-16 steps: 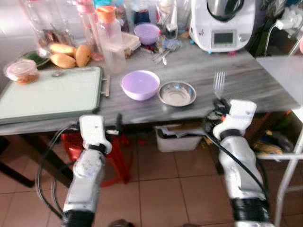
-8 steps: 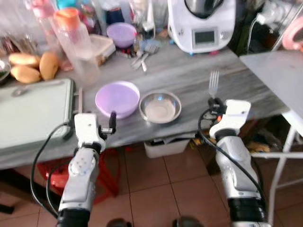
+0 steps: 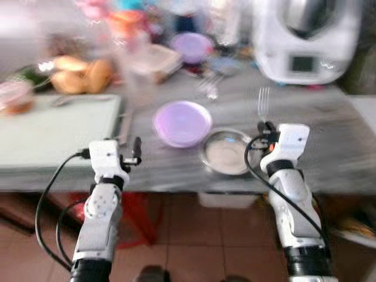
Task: Setting the table
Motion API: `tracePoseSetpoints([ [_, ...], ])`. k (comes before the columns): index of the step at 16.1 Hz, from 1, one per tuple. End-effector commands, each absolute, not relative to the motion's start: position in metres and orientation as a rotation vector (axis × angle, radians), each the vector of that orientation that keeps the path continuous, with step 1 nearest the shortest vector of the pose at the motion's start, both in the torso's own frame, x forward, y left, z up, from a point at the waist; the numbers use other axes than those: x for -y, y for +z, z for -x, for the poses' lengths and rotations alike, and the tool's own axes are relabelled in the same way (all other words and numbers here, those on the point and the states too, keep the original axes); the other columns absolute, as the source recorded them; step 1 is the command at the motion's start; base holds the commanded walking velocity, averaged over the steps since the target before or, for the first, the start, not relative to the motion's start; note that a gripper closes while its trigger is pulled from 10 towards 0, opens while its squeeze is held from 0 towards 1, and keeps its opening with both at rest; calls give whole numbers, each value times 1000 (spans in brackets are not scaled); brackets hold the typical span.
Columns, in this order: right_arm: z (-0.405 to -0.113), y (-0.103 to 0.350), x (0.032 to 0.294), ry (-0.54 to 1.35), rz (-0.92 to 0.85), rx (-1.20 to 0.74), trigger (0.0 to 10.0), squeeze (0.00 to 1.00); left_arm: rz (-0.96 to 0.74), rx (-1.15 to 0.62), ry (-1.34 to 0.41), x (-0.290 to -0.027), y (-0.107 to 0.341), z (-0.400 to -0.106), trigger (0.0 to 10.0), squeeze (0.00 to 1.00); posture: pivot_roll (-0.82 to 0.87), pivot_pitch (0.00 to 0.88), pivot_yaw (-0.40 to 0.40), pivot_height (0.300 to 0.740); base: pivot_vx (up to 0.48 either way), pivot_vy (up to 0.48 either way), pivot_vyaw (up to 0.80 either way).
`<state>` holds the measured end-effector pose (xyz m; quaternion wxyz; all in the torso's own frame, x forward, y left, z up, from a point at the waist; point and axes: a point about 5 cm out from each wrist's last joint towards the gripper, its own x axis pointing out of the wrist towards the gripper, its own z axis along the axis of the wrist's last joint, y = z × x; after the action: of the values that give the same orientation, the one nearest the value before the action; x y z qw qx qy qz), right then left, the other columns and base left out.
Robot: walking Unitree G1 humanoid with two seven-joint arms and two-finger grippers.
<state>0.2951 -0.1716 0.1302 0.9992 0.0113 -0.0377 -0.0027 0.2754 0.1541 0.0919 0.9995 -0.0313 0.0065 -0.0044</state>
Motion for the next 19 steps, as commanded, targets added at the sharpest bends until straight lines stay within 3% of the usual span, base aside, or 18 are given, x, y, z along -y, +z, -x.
tracePoseSetpoints([
  [1,-293,130,180,-44,-18,78,10000,0,68,-11,-26,-148,93,-276,10000,0,-39,0,42,740,0,0,0],
  [4,-292,128,194,-142,63,60,10000,0,57,-15,-22,-154,93,-273,10000,0,-33,0,41,740,0,0,0],
  [10,-278,109,220,-289,20,-54,10000,0,15,-58,11,-171,86,-260,10000,0,-34,0,45,740,0,0,0],
  [19,-307,87,229,-195,-21,-257,10000,0,-46,-121,2,-194,85,-240,10000,0,-3,17,56,740,0,0,0],
])
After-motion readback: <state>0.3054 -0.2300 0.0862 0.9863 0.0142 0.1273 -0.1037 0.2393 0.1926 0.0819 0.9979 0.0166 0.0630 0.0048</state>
